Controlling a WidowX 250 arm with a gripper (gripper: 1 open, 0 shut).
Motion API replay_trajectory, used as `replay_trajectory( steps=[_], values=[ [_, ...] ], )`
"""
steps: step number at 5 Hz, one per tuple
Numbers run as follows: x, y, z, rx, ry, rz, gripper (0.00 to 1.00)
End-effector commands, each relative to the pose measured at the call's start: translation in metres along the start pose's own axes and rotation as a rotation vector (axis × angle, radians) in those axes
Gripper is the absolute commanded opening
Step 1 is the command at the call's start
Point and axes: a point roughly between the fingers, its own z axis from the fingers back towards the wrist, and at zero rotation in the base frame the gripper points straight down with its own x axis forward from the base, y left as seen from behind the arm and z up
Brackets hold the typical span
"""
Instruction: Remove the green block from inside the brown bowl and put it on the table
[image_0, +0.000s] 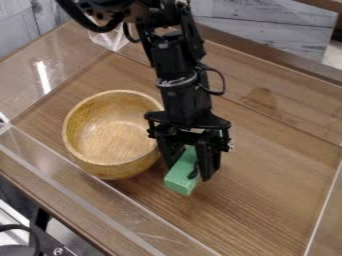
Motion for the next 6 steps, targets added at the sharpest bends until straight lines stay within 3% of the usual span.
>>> replay_trajectory(
  steps=[1,6],
  values=[
    [0.0095,0.0003,0.0106,-0.004,-0.044,-0.006,0.00],
    [0.0088,0.0046,0.0109,-0.007,-0.043,-0.010,0.00]
  ],
)
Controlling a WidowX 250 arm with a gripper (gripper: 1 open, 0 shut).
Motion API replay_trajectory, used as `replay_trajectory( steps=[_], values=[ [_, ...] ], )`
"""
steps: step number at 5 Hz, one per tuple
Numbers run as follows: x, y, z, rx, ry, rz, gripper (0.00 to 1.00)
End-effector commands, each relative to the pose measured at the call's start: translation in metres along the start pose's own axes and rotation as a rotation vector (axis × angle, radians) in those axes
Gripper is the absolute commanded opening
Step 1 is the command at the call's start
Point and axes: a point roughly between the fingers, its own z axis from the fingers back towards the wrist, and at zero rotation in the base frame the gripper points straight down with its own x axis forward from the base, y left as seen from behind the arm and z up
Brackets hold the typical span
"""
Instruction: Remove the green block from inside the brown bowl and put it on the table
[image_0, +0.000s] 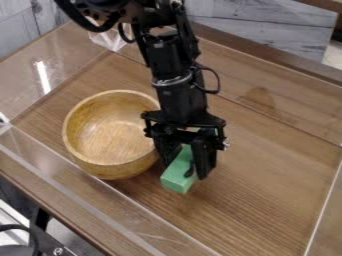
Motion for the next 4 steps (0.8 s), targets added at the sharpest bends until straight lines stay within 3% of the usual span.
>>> replay_trajectory(
  steps=[1,4],
  values=[
    [0.0082,0.0001,0.0107,-0.001,-0.043,-0.015,0.00],
    [0.0077,0.0018,0.0110,-0.007,-0.041,-0.021,0.00]
  ],
)
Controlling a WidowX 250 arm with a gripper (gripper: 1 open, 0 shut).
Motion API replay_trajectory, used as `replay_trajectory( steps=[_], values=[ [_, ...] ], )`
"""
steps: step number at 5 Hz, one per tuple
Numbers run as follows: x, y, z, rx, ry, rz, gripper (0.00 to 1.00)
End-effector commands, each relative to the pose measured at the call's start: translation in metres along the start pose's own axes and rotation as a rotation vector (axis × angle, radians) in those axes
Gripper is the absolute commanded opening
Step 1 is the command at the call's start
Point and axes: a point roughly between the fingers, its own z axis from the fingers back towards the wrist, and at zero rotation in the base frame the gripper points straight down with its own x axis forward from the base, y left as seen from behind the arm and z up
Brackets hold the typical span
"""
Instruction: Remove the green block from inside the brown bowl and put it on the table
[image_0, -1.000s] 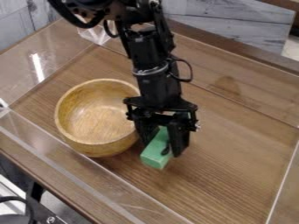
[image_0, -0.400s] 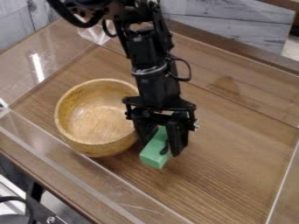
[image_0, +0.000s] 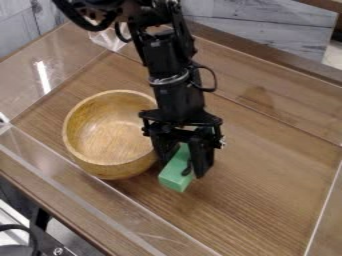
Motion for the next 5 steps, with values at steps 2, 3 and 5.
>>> replay_trajectory(
  steps=[2,3,5],
  values=[
    [0.0075,0.0004,0.0103,-0.004,-0.037,-0.020,0.00],
    [0.0071,0.0006,0.0106,-0.006,-0.036,-0.023,0.00],
    [0.0063,0.0008,0.0112,-0.010,-0.033,-0.029,0.00]
  ],
)
